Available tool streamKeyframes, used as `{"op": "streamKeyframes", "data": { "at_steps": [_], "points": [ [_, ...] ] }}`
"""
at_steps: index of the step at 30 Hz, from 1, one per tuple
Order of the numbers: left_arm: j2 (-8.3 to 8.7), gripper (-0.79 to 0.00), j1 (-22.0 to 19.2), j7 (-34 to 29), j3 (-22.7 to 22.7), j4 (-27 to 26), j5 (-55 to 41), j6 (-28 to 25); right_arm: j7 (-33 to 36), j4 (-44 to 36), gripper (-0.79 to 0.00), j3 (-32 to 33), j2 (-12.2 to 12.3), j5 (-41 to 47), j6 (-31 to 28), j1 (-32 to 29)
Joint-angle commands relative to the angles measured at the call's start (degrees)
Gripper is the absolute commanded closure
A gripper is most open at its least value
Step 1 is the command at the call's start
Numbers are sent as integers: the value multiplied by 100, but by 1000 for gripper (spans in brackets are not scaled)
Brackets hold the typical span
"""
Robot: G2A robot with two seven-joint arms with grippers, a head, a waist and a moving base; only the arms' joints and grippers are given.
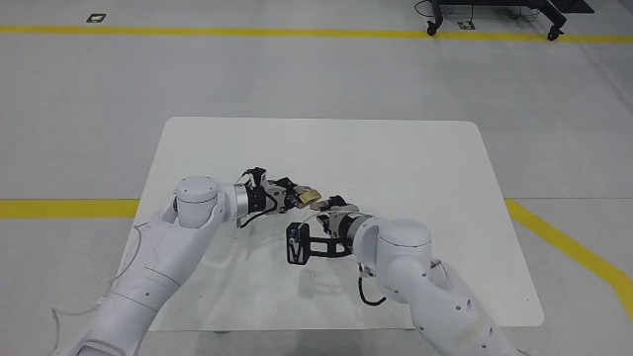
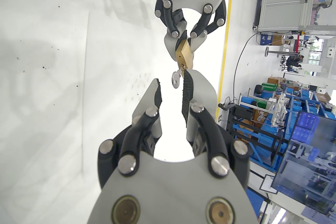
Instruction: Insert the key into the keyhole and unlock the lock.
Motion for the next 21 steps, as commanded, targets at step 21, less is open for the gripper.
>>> {"op": "streamKeyframes", "data": {
  "at_steps": [21],
  "points": [
    [-9, 0, -8, -114, 24, -10, -16, -36, 21, 474, 0, -177, -66, 183, 216, 379]
  ]
}}
